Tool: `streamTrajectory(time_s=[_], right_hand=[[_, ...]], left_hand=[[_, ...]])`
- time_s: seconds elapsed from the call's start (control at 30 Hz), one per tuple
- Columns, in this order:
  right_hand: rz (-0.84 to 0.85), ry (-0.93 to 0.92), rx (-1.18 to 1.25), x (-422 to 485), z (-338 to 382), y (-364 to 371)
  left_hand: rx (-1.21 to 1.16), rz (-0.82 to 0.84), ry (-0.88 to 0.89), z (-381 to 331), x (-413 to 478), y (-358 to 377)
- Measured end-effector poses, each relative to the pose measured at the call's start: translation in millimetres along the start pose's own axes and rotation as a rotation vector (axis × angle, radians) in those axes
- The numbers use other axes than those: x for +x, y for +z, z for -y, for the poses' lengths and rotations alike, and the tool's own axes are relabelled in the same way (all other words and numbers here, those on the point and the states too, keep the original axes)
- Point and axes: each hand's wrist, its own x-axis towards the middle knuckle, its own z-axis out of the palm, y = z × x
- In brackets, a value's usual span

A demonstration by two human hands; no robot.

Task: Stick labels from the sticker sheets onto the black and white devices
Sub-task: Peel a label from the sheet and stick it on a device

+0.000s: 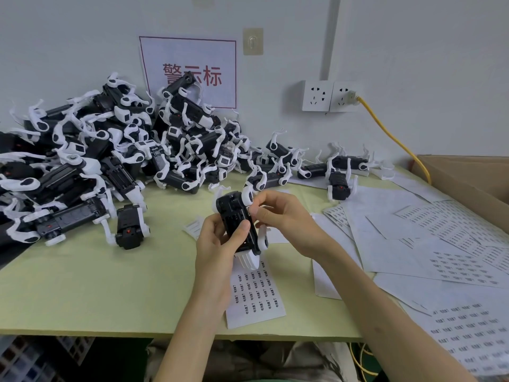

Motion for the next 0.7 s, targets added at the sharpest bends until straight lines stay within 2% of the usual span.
streamTrajectory(time_s=[0.17, 0.3, 0.53, 0.7], right_hand=[[-0.035, 0.05, 0.021, 1.4, -4.6, -3.3], [-0.099, 0.156, 0.066, 2.2, -2.7, -5.5], [0.102, 0.205, 0.183, -3.1, 8.0, -1.6], [0.081, 0.167, 0.145, -3.7, 7.1, -0.3]], left_hand=[[0.07, 0.045, 0.024, -0.7, -1.6, 1.8], [0.003, 0.165, 0.002, -4.8, -3.4, 4.5], [-0.275, 0.255, -0.145, -9.3, -3.0, 0.6], [-0.237, 0.294, -0.098, -9.1, -3.1, 1.2]])
